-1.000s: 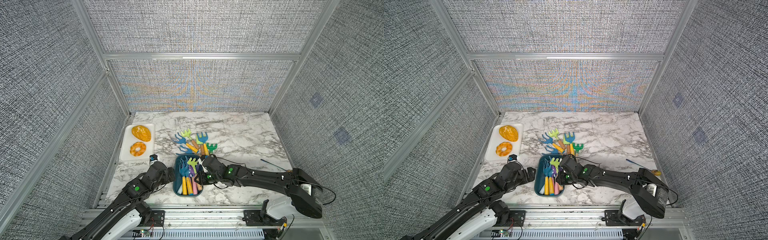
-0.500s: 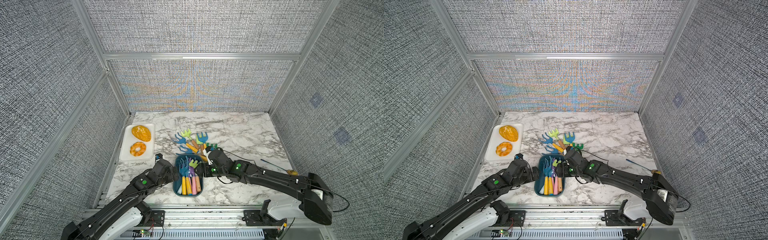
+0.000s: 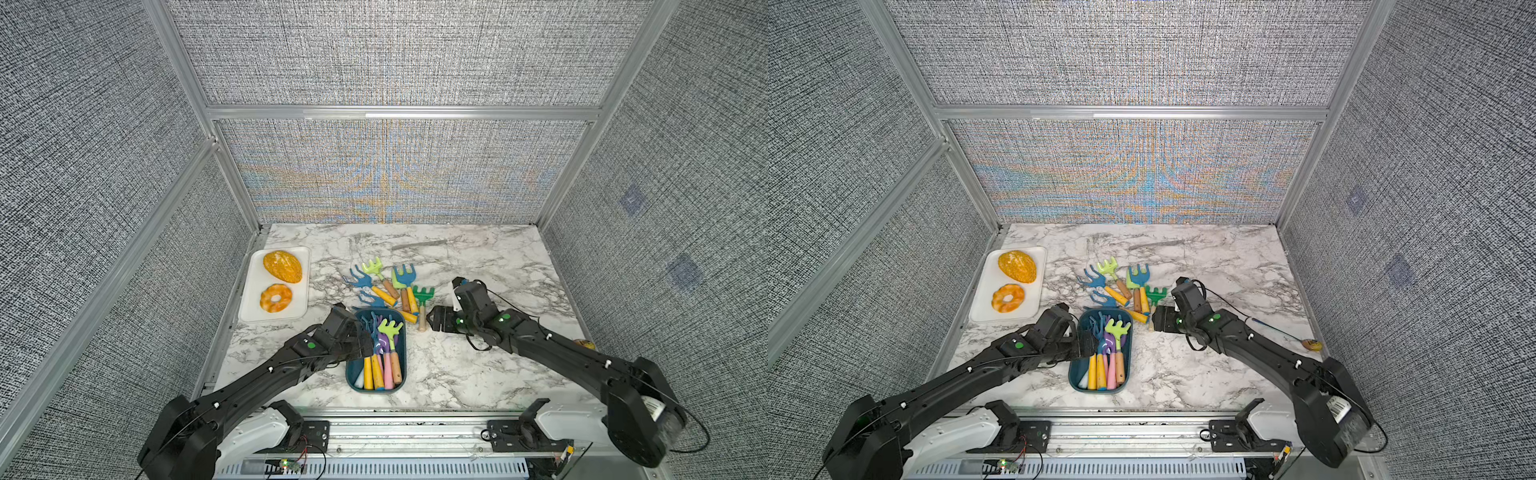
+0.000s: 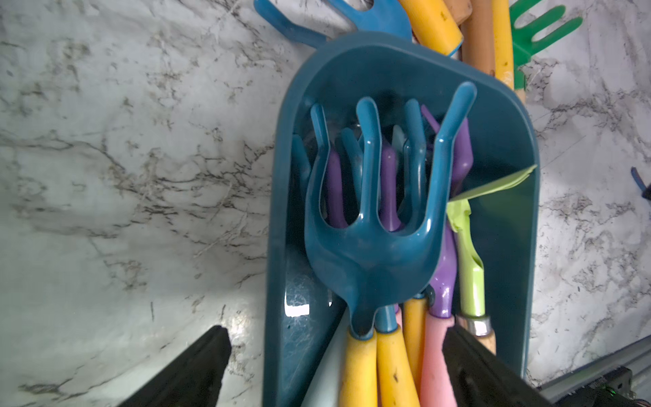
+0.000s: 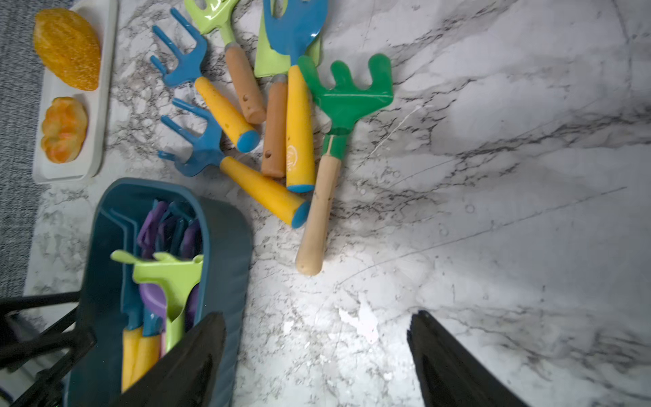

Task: Put the rake into the storage box
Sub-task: Pick up the rake at the center of the board.

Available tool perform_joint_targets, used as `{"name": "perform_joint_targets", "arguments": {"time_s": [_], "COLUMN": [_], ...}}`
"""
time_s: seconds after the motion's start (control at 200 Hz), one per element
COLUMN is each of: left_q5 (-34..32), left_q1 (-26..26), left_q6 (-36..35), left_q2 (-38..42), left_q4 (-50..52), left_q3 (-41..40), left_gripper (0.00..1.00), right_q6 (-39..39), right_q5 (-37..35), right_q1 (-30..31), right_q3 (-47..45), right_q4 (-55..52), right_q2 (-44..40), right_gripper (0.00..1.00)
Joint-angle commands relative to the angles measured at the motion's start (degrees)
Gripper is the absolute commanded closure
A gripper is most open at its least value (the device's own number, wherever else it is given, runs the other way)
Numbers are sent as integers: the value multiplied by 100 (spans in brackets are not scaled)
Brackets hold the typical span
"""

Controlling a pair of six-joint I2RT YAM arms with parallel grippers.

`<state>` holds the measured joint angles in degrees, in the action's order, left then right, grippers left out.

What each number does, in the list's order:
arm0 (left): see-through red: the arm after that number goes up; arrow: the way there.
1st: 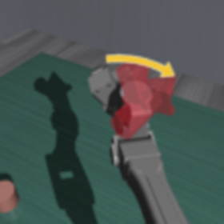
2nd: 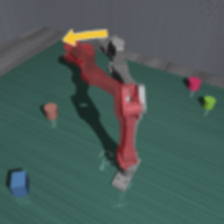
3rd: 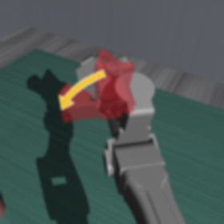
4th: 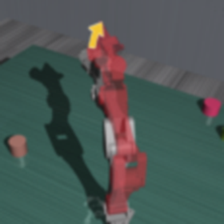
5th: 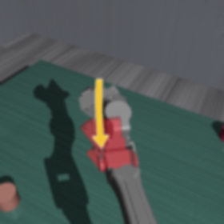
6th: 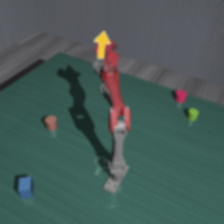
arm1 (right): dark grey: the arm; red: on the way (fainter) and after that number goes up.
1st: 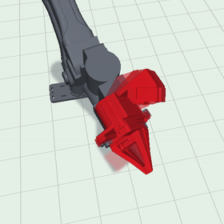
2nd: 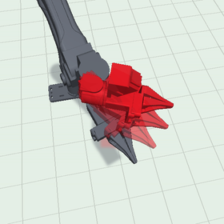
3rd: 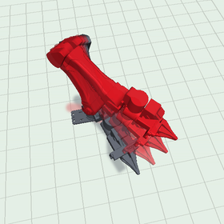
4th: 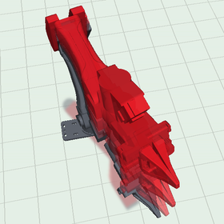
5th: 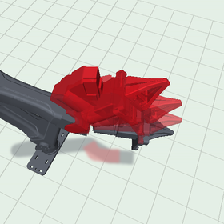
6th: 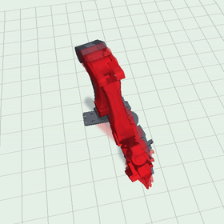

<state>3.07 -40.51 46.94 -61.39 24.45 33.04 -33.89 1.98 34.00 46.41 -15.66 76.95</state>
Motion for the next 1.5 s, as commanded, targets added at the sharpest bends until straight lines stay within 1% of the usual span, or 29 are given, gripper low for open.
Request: {"name": "perform_joint_targets", "arguments": {"time_s": [0.0,0.06,0.135,0.26,0.46,0.54,0.696,0.851,0.901,0.951,0.991,1.101,1.156,1.196,1.341,1.426,1.496], "left_q5": [12,-87,-195,-362,-455,-448,-460,-477,-474,-473,-472,-509,-551,-610,-903,-1095,-1217], "left_q1": [2,8,8,5,4,8,8,9,8,8,8,8,8,8,8,8,8], "left_q6": [17,30,43,60,105,96,93,75,70,53,60,70,85,103,191,241,263], "left_q2": [10,68,148,260,311,294,352,380,374,390,403,526,611,698,1099,1393,1602], "left_q4": [-127,-66,42,236,305,306,306,284,286,286,292,330,384,439,551,598,674], "left_q3": [78,88,113,142,72,54,-7,-34,-34,-50,-67,-119,-135,-146,-290,-399,-446], "left_gripper": [1,1,1,1,1,1,1,1,1,1,1,1,1,1,1,1,1], "right_q6": [476,569,671,791,858,813,650,603,594,588,586,555,521,483,424,362,242], "right_q5": [-440,-632,-707,-613,-520,-608,-1029,-1127,-1177,-1208,-1226,-1275,-1330,-1349,-1237,-968,-614], "right_q1": [-69,-81,-69,11,171,181,203,207,219,244,254,308,347,365,518,670,853], "right_q3": [420,681,979,1311,1638,1715,1642,1599,1608,1608,1603,1533,1426,1316,870,685,548], "right_q4": [-154,-212,-235,-191,-168,-223,-329,-363,-400,-424,-438,-503,-517,-509,-394,-381,-345], "right_q2": [476,839,1286,1847,2523,2723,2846,2939,2966,2955,2942,2800,2614,2435,1527,969,526], "right_gripper": [23,27,32,34,35,36,47,53,57,60,65,84,94,100,100,100,100]}}
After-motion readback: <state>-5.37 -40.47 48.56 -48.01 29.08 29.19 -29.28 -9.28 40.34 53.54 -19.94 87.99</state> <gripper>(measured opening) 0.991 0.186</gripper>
